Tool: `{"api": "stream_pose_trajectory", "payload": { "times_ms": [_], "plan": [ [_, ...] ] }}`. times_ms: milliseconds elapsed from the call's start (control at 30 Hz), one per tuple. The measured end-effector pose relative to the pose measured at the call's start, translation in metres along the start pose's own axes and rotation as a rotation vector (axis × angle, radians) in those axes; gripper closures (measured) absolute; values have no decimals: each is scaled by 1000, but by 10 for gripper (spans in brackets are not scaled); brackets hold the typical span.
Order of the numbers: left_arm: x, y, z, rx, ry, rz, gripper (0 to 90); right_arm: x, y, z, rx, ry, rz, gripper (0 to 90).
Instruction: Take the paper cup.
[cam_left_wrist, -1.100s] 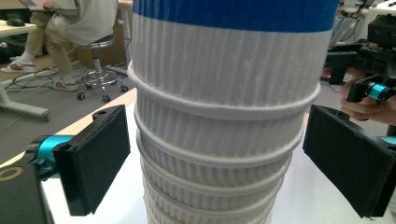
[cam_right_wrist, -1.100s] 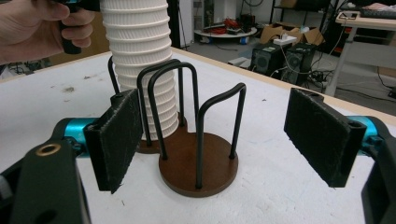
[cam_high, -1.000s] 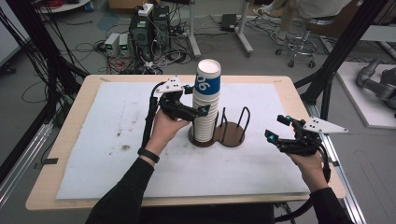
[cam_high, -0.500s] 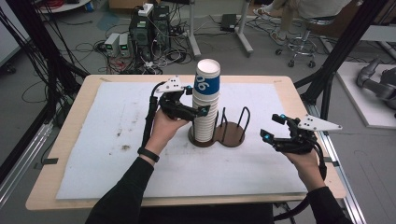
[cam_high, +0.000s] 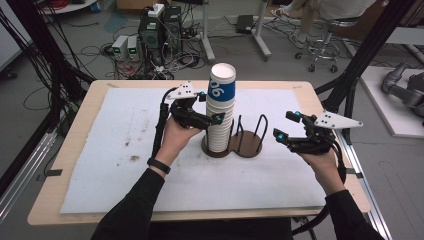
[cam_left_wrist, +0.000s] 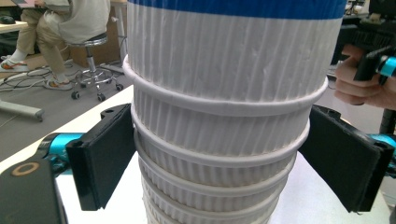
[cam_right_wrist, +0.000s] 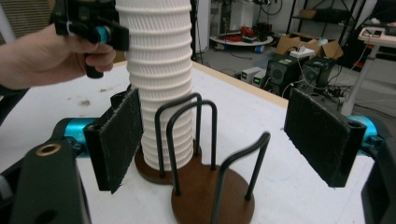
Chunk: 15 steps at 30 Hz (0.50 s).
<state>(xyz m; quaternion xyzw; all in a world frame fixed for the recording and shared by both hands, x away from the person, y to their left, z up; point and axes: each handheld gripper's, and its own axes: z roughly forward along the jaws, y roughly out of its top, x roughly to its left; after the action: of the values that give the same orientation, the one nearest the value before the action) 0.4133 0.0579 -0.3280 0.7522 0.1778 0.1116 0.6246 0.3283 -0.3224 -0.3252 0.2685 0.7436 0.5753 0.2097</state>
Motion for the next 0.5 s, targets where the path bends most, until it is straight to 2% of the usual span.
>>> {"api": "stream_pose_trajectory", "payload": {
  "times_ms": [333, 500],
  "plan": [
    [0, 0, 0, 0, -1, 4, 121, -3, 30, 16, -20, 24, -10, 203],
    [0, 0, 0, 1, 0, 3, 121, -3, 50, 31, -28, 38, -18, 203]
  ]
}}
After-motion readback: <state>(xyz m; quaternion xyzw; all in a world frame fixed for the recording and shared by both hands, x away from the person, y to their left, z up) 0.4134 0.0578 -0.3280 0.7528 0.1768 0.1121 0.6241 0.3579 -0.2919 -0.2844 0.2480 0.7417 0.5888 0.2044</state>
